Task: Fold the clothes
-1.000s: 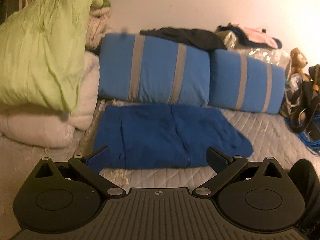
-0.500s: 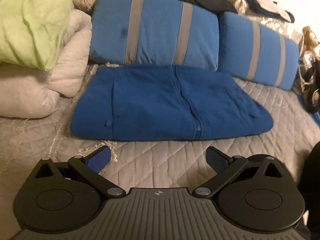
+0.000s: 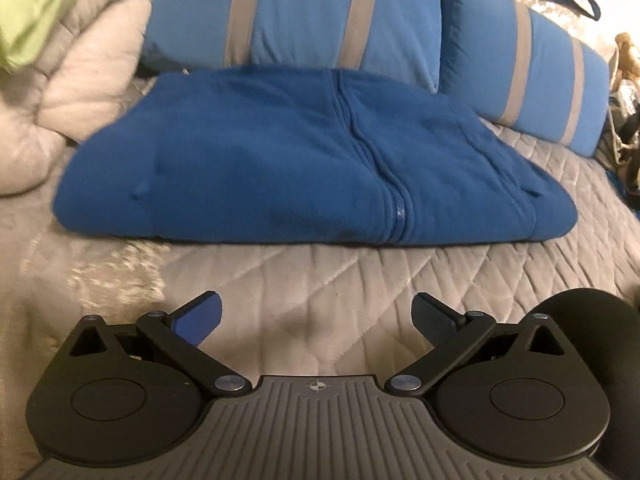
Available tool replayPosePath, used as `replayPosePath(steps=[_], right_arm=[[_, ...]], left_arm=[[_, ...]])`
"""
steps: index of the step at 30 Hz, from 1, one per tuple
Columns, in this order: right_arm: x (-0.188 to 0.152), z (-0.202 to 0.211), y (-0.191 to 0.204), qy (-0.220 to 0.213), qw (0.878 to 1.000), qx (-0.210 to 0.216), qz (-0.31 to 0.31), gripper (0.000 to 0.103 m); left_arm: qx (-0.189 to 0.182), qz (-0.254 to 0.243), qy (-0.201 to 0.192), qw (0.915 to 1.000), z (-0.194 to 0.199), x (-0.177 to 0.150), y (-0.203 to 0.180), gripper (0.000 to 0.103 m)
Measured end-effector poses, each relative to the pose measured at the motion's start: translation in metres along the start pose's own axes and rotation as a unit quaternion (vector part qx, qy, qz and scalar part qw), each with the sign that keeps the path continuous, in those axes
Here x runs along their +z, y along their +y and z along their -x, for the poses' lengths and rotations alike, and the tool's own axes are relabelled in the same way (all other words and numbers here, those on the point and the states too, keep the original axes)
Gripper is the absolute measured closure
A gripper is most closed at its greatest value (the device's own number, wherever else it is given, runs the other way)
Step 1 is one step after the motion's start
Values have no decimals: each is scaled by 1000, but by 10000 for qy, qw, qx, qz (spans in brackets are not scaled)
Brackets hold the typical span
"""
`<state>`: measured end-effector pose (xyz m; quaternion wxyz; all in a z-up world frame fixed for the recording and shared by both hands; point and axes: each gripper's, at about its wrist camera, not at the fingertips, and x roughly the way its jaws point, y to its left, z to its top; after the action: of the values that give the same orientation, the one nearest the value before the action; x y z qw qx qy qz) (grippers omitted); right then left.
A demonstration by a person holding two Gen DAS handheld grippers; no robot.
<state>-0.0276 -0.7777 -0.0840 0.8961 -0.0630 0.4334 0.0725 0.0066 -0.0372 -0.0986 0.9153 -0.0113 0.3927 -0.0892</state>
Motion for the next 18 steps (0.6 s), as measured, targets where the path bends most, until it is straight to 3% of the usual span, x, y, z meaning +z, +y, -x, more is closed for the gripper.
replayPosePath(steps=[3, 7, 11, 14, 18], right_arm=[[-2, -16, 4, 115, 9999, -19, -83, 0], [-6, -38, 9, 278, 9995, -94, -153, 0], [-11, -65, 9, 605, 9973, -242, -331, 0], [-10, -69, 5, 483, 9965, -245, -631, 0], [-5, -74, 8, 444, 9969, -303, -569, 0]], left_arm=[[-47, 28, 116, 9999, -14, -2, -2, 0], [183, -193, 241, 9994, -37, -4, -7, 0], [435, -492, 11, 9978, -44, -7, -15, 0], [467, -471, -8, 9978, -48, -2, -16, 0], [469, -416, -99, 9980, -53, 3, -15, 0]])
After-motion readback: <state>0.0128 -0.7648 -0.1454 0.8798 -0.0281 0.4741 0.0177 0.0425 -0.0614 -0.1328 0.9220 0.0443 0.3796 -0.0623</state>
